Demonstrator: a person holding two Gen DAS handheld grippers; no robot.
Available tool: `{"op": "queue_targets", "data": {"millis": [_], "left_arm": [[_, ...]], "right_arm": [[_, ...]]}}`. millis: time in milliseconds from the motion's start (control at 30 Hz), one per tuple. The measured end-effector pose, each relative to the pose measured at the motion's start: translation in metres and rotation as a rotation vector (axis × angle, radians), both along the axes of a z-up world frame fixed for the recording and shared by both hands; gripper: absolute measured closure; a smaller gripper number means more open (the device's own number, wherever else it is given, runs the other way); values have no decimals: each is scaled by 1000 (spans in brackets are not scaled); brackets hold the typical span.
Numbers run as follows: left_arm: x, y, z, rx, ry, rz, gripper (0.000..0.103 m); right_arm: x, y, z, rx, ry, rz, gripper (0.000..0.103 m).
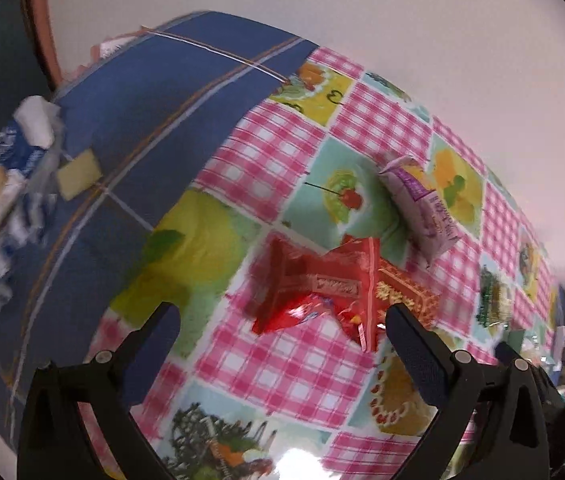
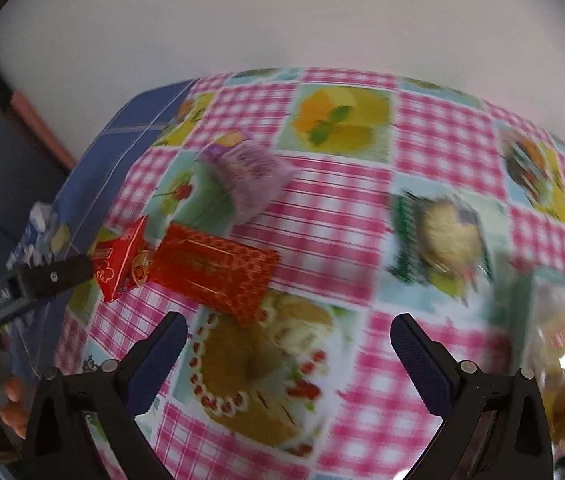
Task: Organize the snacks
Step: 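Grasp the Rich KISS packet with the left tool while the right grasps the gold-print packet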
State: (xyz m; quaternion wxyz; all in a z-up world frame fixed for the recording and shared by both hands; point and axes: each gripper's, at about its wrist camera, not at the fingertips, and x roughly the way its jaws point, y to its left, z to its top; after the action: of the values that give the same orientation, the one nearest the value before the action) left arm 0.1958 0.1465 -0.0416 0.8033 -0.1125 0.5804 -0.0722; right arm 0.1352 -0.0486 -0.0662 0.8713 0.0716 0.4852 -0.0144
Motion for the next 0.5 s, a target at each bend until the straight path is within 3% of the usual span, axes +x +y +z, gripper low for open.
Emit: {"op": "queue_targets", "data": {"millis": [233,500], "left_arm": [[19,-8,-12,-63,26,-22,1],[30,-14,-33,-91,50,-54,11]], "right_arm": [[36,38,-16,-99,26,156,0],[60,65,-37,-171,49,272,0]]}}
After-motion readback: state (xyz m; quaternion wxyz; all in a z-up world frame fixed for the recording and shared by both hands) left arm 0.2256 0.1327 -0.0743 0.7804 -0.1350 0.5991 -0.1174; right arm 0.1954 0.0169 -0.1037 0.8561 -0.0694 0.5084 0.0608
